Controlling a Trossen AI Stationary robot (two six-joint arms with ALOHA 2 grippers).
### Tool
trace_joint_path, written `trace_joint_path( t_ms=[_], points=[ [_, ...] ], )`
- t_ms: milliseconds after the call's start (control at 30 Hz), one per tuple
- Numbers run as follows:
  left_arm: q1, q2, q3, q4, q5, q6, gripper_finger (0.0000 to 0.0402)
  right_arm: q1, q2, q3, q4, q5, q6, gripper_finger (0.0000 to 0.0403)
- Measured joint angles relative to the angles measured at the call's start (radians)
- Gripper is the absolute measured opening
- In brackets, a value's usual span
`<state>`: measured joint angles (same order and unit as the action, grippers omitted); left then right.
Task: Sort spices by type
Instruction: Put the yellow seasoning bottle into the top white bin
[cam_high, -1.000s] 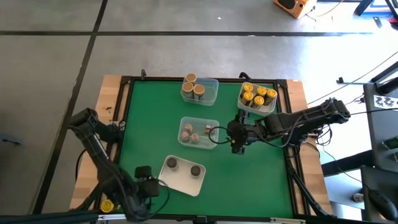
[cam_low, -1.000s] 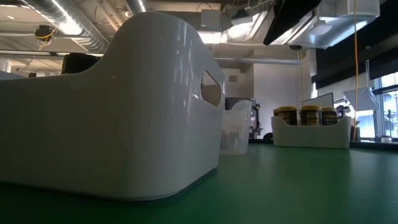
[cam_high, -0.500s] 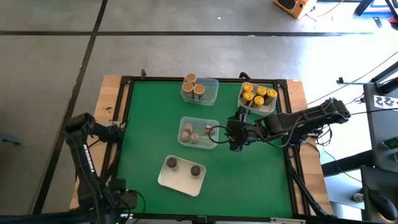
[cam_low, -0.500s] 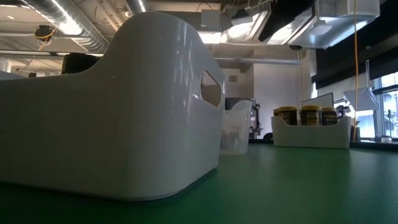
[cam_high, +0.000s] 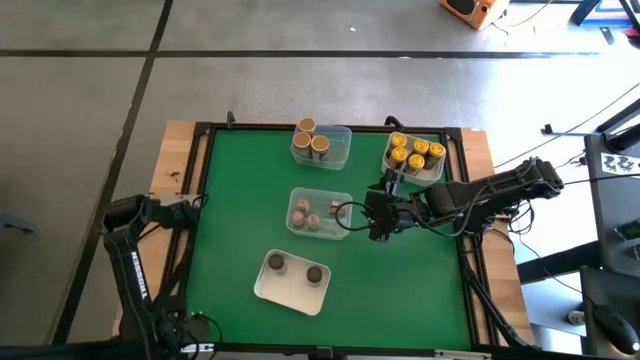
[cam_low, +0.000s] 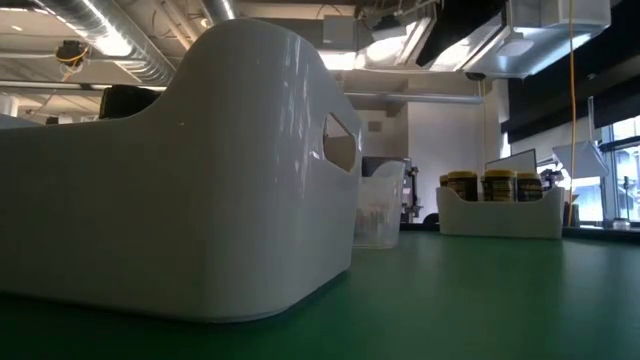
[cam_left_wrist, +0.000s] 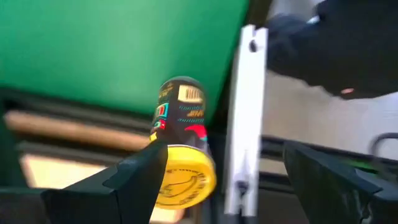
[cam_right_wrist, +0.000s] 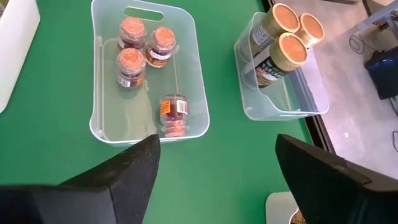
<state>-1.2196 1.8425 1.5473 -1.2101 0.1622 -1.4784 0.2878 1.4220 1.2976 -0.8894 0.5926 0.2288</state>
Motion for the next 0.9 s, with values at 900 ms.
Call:
trace_joint_path(
  t_ms=[900],
  points=[
    [0.07, 0.011, -0.001, -0.118, -0.01, 0.092, 0.0315, 0.0, 0.0, 0.0, 0.016, 0.02, 0.001, 0.0319]
  ],
)
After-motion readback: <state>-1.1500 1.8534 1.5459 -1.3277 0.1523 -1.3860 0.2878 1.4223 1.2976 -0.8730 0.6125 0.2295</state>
